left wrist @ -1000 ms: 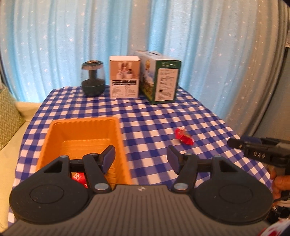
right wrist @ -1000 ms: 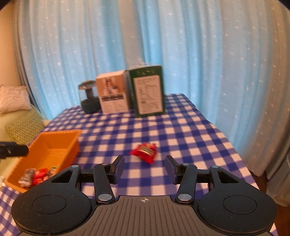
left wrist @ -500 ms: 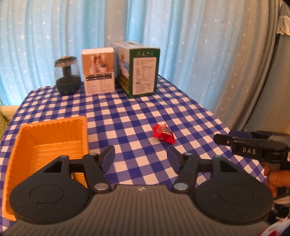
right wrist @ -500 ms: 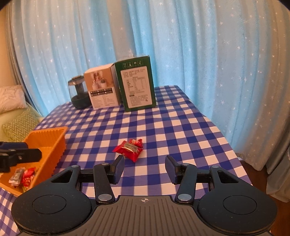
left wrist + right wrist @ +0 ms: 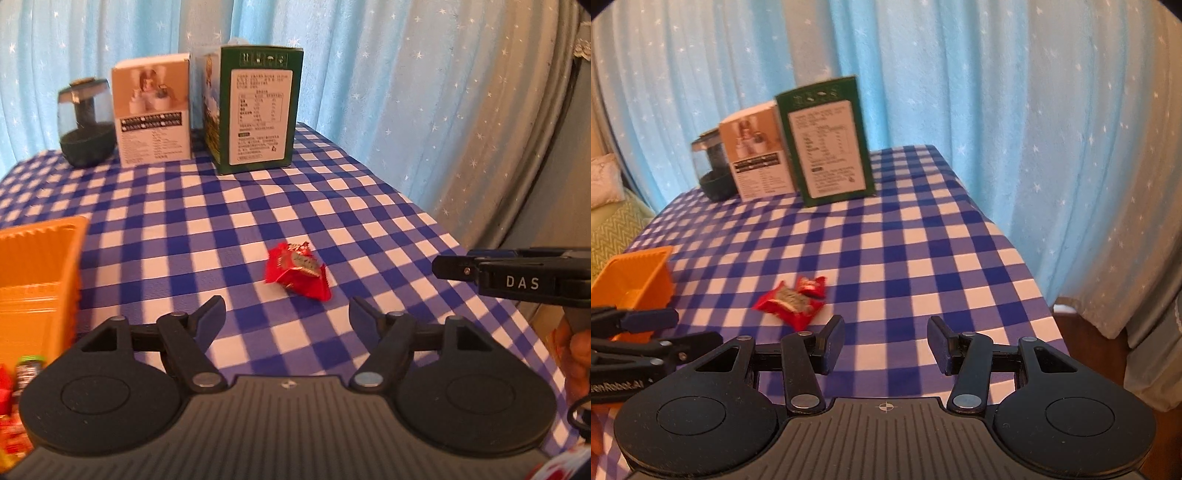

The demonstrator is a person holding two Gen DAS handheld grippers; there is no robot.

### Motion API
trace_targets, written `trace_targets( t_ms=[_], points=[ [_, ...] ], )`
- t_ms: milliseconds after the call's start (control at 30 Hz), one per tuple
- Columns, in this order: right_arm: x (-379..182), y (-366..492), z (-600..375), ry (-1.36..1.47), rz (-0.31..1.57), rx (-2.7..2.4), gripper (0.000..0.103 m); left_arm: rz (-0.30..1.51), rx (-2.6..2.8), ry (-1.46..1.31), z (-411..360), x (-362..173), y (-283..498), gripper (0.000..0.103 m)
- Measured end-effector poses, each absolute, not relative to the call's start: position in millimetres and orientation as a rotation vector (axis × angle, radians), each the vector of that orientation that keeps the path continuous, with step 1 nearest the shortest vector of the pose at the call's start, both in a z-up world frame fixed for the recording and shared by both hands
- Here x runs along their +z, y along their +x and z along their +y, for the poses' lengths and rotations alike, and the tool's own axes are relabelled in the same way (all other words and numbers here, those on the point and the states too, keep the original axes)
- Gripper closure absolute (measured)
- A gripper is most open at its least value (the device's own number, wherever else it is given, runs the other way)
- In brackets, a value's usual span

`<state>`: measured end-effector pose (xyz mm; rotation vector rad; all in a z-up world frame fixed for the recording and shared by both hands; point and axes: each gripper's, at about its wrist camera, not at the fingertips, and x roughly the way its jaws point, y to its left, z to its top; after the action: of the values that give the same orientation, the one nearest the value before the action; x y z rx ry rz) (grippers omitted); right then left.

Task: Organize snacks
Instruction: 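Move both tools back toward the last red candies on the table, then grasp the large red candy with the left tool while the right tool grasps the small red candy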

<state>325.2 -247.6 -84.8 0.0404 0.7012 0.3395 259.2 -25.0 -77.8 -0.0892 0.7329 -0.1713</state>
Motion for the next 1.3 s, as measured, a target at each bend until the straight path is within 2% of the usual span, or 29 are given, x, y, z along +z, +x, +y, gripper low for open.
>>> trace_targets(
  t_ms=[300, 467, 667, 767, 833, 1067, 1300],
  points=[
    [-100.5, 353.7, -253.2, 0.062, 0.748, 0.344, 0.053, 0.739, -0.135, -0.193, -36.8, -114.9, 305.3, 0.031],
    [-102.7, 362.2, -249.9, 0.079, 0.753, 0.338, 0.053, 0.725, -0.112, -0.229, -38.4, -127.1, 320.1, 0.036],
    [-104.3, 365.5, -244.9, 0.084, 0.750, 0.333, 0.053, 0.735, -0.124, -0.252, -39.5, -138.6, 330.9, 0.052],
    [-106.0, 366.2, -243.1, 0.087, 0.757, 0.331, 0.053, 0.731, -0.125, -0.266, -36.9, -141.0, 330.9, 0.064],
    [-107.1, 366.5, -241.1, 0.086, 0.759, 0.331, 0.053, 0.731, -0.128, -0.272, -34.3, -141.5, 328.7, 0.075],
    [-107.0, 365.9, -229.8, 0.087, 0.760, 0.356, 0.053, 0.779, -0.124, -0.283, -11.8, -129.7, 311.2, 0.078],
    [-104.4, 363.6, -213.3, 0.073, 0.754, 0.383, 0.053, 0.967, -0.272, -0.198, 4.7, -117.3, 290.7, 0.077]
  ],
)
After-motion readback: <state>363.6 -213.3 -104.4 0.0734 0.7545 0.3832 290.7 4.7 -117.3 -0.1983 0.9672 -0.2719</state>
